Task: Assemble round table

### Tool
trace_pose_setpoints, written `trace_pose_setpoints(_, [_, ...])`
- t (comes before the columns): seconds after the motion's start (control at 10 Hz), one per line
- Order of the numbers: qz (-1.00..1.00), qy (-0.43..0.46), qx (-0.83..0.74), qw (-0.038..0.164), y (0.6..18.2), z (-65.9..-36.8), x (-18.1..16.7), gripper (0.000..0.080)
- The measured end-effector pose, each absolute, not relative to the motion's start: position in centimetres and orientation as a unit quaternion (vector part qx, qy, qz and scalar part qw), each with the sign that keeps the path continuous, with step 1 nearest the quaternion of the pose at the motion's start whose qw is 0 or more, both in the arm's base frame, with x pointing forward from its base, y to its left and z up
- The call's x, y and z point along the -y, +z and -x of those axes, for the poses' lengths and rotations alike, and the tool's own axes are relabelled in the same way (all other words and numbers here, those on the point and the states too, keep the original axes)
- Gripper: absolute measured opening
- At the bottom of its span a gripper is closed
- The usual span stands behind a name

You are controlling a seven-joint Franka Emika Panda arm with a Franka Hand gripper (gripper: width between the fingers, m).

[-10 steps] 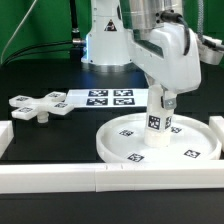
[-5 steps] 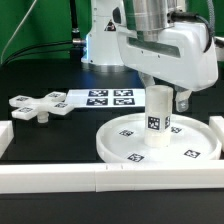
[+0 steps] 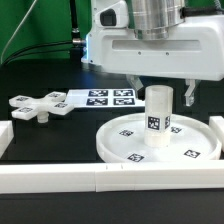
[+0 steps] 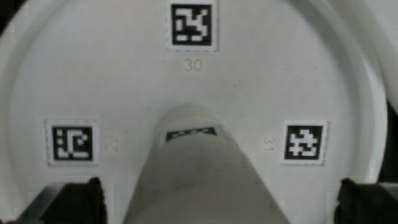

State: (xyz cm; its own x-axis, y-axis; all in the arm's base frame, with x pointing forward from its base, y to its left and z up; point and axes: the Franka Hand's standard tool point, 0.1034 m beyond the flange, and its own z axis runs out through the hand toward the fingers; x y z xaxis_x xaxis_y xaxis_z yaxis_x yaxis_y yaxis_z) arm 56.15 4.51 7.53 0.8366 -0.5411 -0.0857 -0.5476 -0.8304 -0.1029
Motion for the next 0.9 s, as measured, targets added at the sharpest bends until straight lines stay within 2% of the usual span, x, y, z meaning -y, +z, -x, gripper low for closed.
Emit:
trace_pose_setpoints(0.6, [0.996, 0.008, -0.056, 0.065, 7.71, -56.48, -3.98, 0.0649])
trace_pose_setpoints(0.9, [0.994, 0.003, 0.097, 0.043, 7.78, -56.56, -4.17, 0.0649])
